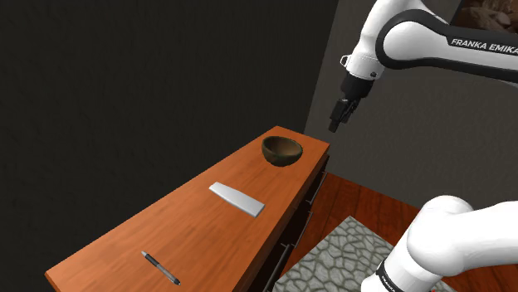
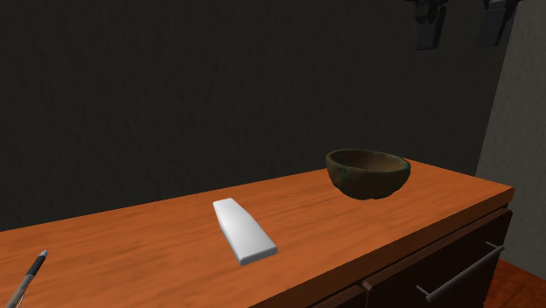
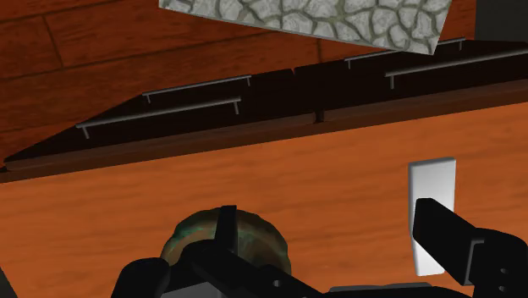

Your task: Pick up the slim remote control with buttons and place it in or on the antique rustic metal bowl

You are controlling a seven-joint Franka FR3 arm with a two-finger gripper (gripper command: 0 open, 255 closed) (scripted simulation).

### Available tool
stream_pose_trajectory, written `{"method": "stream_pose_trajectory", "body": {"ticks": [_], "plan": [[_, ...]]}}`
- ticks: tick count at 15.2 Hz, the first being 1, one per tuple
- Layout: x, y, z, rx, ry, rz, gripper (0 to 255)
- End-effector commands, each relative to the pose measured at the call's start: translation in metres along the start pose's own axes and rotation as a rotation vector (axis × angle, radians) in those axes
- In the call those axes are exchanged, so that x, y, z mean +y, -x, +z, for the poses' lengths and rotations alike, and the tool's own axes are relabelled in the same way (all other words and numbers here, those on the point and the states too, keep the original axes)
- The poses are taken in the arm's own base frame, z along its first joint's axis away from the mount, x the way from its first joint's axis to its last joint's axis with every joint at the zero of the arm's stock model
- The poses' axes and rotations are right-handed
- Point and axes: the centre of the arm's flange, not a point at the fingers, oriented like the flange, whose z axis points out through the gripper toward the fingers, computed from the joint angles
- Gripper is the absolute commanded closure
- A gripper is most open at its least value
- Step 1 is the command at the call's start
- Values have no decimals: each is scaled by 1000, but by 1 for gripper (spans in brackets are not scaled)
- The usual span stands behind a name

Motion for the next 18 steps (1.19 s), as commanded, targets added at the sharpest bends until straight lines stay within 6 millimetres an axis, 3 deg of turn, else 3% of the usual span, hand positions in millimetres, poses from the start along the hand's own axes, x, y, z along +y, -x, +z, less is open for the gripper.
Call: {"method": "stream_pose_trajectory", "body": {"ticks": [1,18], "plan": [[0,0,0,0,0,0,0],[-127,-116,147,-66,-47,-91,0]]}}
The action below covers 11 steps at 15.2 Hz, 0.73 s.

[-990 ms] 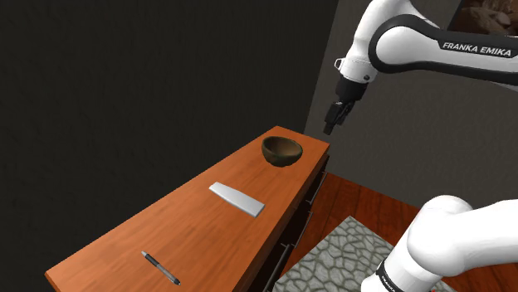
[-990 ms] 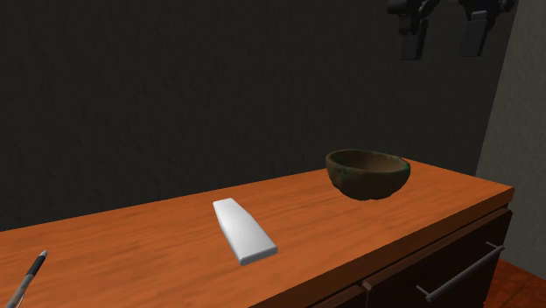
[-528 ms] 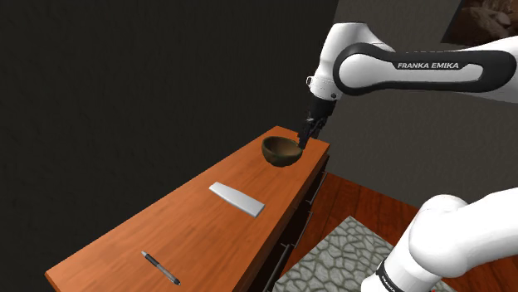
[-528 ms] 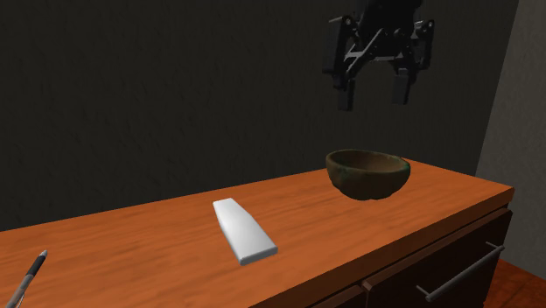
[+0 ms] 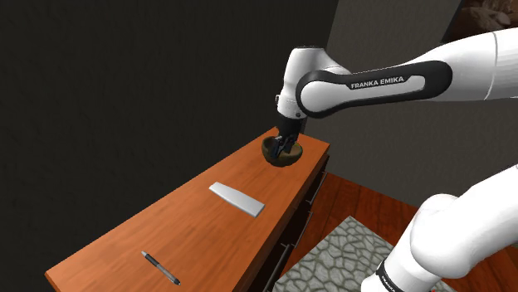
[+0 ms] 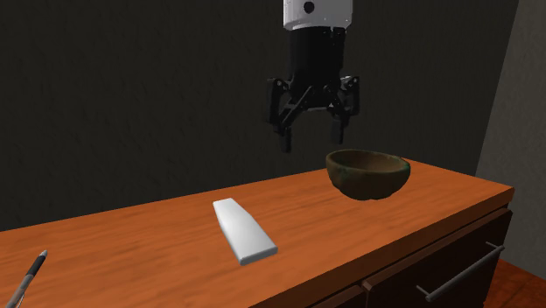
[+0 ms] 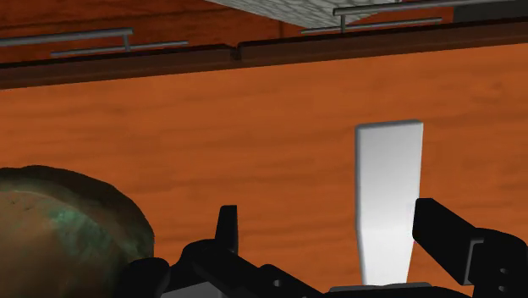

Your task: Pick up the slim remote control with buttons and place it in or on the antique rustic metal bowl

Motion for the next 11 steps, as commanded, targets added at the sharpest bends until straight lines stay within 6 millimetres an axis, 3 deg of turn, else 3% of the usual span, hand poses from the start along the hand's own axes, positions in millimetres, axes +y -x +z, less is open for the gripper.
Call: {"method": "stream_pose_trajectory", "body": {"ticks": [1,11], "plan": [[-13,-16,21,-7,-6,-11,0],[-87,-85,107,-46,-34,-64,0]]}}
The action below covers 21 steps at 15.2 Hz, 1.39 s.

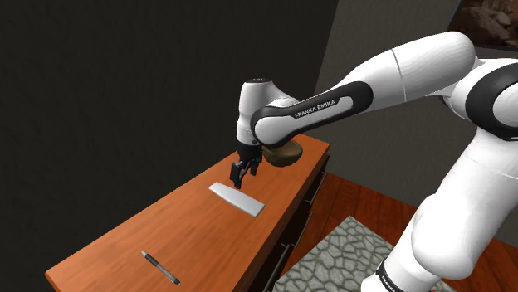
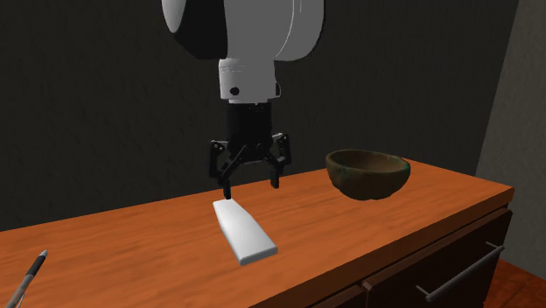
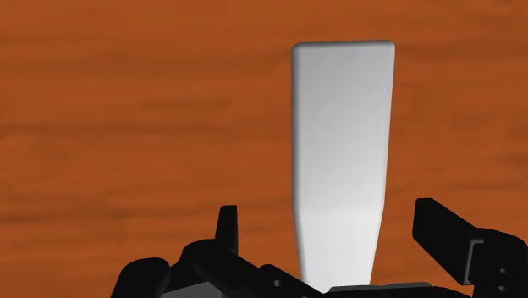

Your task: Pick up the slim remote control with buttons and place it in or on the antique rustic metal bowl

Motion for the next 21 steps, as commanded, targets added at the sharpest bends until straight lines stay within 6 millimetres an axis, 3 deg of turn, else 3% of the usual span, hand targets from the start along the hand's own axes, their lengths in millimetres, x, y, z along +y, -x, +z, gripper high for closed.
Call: {"method": "stream_pose_trajectory", "body": {"ticks": [1,2,10,18,19,21], "plan": [[-17,-15,20,-7,-7,-11,0],[-24,-23,28,-11,-9,-16,0],[-25,-23,69,-11,-9,-17,0],[-25,-23,69,-11,-9,-17,0],[-25,-23,69,-11,-9,-17,255],[-25,-23,69,-11,-9,-17,255]]}}
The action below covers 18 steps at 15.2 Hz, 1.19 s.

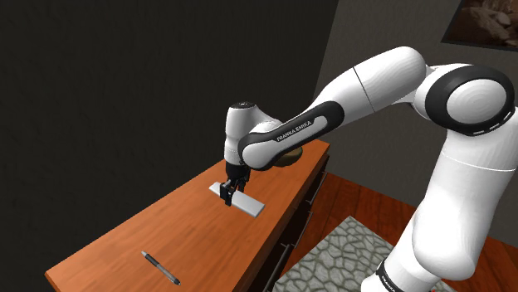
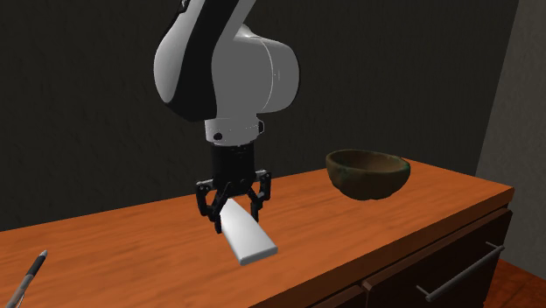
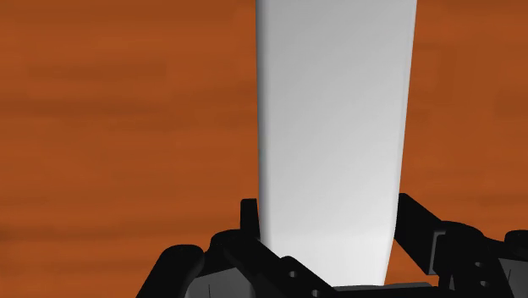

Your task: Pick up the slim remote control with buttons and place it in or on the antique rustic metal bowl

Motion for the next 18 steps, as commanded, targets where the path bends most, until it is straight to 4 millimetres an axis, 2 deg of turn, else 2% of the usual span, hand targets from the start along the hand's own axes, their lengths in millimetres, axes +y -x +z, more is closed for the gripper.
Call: {"method": "stream_pose_trajectory", "body": {"ticks": [1,7,18], "plan": [[0,0,0,0,0,0,255],[0,0,0,0,0,0,255],[0,0,-58,0,0,0,255]]}}
